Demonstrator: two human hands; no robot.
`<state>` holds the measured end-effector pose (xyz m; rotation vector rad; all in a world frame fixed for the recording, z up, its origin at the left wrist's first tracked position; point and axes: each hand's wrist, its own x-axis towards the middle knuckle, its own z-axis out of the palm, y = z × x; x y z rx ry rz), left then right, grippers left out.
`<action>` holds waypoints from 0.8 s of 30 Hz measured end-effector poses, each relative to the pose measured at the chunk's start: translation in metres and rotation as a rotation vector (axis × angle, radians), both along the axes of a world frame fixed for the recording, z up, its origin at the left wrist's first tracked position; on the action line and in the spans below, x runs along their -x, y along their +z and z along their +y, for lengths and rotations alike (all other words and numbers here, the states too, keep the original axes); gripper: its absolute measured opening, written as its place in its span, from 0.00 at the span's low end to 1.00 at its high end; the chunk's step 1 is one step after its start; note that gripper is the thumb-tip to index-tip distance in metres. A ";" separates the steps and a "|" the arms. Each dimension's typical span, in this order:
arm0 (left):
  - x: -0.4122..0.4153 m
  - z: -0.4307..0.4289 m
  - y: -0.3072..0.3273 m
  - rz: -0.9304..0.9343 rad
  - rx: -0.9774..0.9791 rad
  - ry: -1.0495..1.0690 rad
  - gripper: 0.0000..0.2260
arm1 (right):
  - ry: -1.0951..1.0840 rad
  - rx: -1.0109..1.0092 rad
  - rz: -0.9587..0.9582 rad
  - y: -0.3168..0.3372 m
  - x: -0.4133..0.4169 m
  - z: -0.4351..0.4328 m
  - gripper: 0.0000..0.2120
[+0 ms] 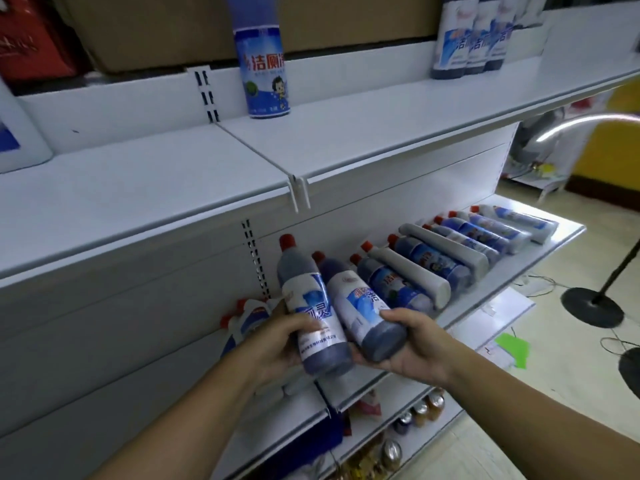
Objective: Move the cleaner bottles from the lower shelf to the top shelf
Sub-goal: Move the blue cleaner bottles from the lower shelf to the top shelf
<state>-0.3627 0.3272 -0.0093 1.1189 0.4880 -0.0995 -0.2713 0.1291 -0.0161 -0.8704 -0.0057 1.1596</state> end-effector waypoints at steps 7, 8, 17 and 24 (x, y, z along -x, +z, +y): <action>0.014 -0.031 0.018 -0.161 -0.055 -0.157 0.33 | -0.254 0.057 -0.408 0.010 0.060 -0.018 0.33; 0.015 -0.038 0.021 -0.183 -0.038 -0.189 0.32 | -0.327 0.089 -0.415 0.015 0.068 -0.023 0.30; 0.002 -0.115 0.065 -0.334 -0.016 -0.565 0.36 | -0.731 0.223 -0.576 0.064 0.108 -0.110 0.21; -0.027 -0.187 0.122 -0.498 -0.160 -0.474 0.39 | -0.851 0.213 -0.833 0.114 0.077 -0.170 0.31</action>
